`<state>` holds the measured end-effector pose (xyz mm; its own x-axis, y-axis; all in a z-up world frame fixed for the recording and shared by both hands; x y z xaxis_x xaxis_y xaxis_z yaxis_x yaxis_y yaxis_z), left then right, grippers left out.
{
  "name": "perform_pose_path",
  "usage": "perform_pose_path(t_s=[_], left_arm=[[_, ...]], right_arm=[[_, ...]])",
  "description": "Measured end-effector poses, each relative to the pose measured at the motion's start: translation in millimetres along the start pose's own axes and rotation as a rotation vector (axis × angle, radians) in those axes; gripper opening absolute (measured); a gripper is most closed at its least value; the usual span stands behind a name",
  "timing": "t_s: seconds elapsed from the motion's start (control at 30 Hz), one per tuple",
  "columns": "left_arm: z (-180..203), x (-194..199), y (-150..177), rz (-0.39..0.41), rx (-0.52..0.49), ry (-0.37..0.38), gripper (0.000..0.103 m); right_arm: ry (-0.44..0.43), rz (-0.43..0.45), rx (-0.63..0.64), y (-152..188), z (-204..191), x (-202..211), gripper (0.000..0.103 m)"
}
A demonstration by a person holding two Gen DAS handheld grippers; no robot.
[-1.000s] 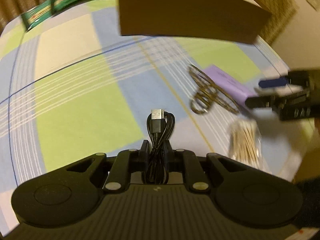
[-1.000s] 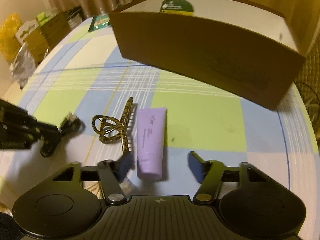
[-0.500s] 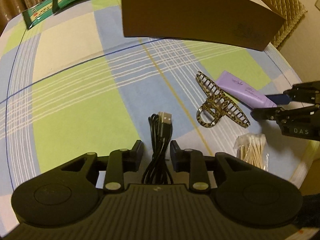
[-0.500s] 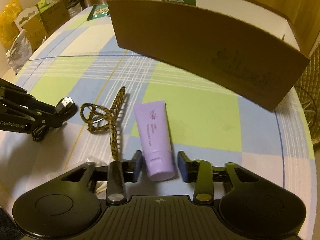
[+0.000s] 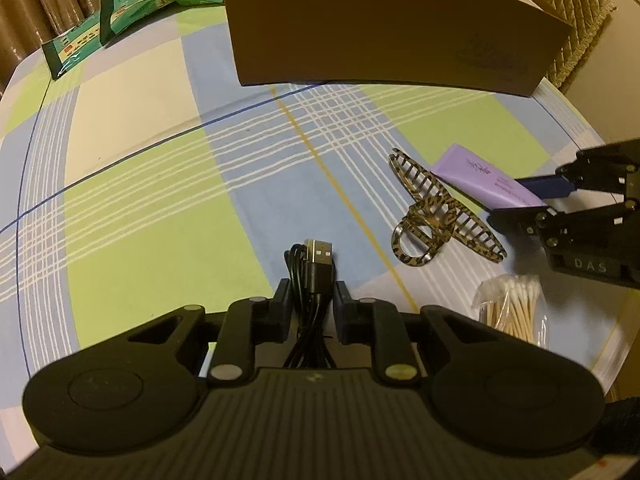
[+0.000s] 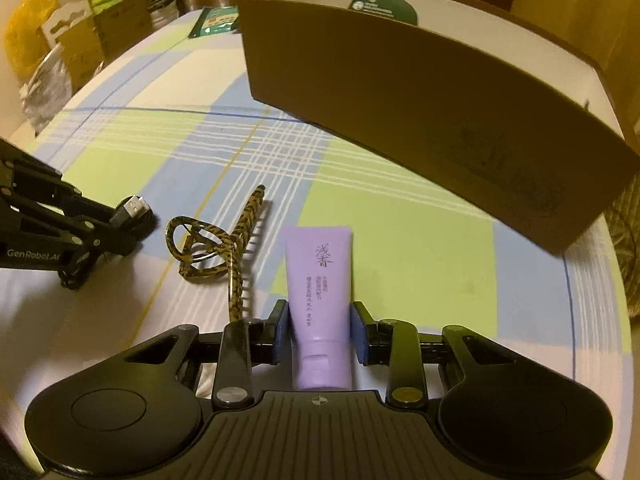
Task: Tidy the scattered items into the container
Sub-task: 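Carry USB cable with left gripper while right carries purple tube over box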
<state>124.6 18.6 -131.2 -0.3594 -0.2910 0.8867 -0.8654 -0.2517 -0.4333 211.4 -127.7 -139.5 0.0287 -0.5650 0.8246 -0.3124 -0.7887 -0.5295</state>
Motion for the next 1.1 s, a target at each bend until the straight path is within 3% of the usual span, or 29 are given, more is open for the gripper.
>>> perform_pose_path(t_s=[0.5,1.1], left_arm=[[-11,34,-14,0.083,0.063,0.031,0.014],[-12,66,-38,0.168,0.076,0.064,0.014]], right_arm=[[-0.007,0.098,-0.096,6,2,46,0.029],[-0.002,0.148,-0.163,-1,14,76,0.029]])
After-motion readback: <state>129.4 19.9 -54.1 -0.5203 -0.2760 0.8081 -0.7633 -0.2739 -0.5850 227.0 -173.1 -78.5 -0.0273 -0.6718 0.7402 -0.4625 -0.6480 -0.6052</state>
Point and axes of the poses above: each gripper's, at about its wrist camera, not at the fingertips, and x roughly against the way its jaws point, z to its right, y to its underside, the point moved 2 cm from there along -x, roughly the way its jaws point, and after that the axes turned 12 degrees about -y, right-handed, at the moved point
